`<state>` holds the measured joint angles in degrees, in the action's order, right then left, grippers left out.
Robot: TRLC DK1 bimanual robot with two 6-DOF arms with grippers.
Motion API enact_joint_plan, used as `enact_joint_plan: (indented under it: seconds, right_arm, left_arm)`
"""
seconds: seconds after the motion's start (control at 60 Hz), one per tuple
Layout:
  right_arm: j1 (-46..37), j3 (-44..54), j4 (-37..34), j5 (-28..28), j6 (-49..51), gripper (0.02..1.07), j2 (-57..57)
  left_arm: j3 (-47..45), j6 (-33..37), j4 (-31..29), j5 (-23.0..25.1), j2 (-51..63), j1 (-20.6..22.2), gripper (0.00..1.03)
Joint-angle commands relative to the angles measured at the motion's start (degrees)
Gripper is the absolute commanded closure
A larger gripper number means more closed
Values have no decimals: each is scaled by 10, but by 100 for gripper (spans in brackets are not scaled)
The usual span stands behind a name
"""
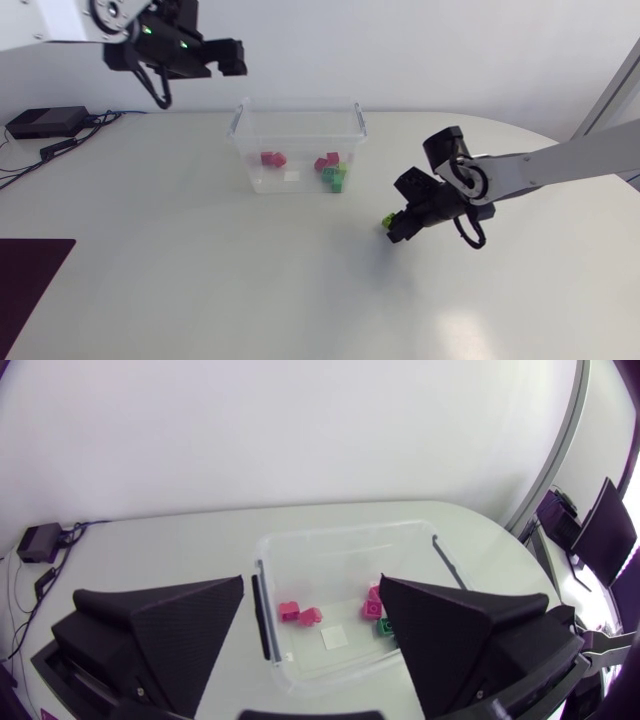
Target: Place the duplo bricks in the container
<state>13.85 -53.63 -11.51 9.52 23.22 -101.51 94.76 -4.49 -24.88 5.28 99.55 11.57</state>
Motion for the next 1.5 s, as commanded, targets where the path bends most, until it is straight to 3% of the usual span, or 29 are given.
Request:
enact_joint_plan:
  seconds: [0.0,0.183,0.35,0.717,1.233,1.283,1.317,1.383,1.417,1.483]
  right_arm:
    - [11,-3,-21,-6,3,78,69]
    - [53,-74,-91,-24,-21,78,141]
    - [88,-159,-114,-37,-49,78,155]
    - [110,-312,-103,-46,-63,76,28]
    - [101,-407,-37,-49,-34,72,-125]
    - [100,-417,-38,-50,-34,65,-133]
    - [99,-423,-40,-49,-35,54,-137]
    - [99,-425,-40,-56,-43,14,-140]
    - [99,-424,-39,-57,-43,5,-138]
    - [99,-412,-34,-64,-48,6,-120]
  left_arm:
    - [-52,0,-10,-6,-90,-11,5]
    - [-165,26,-20,-59,-224,-11,5]
    - [-279,38,-23,-74,-332,-13,5]
    - [-537,82,-7,-83,-550,-66,5]
    - [-630,89,0,-82,-694,-100,5]
    - [-636,90,1,-83,-710,-103,5]
    - [-638,91,1,-82,-717,-104,5]
    - [-650,91,2,-83,-734,-106,5]
    - [-655,91,4,-83,-746,-109,5]
    - [-662,91,8,-83,-767,-112,5]
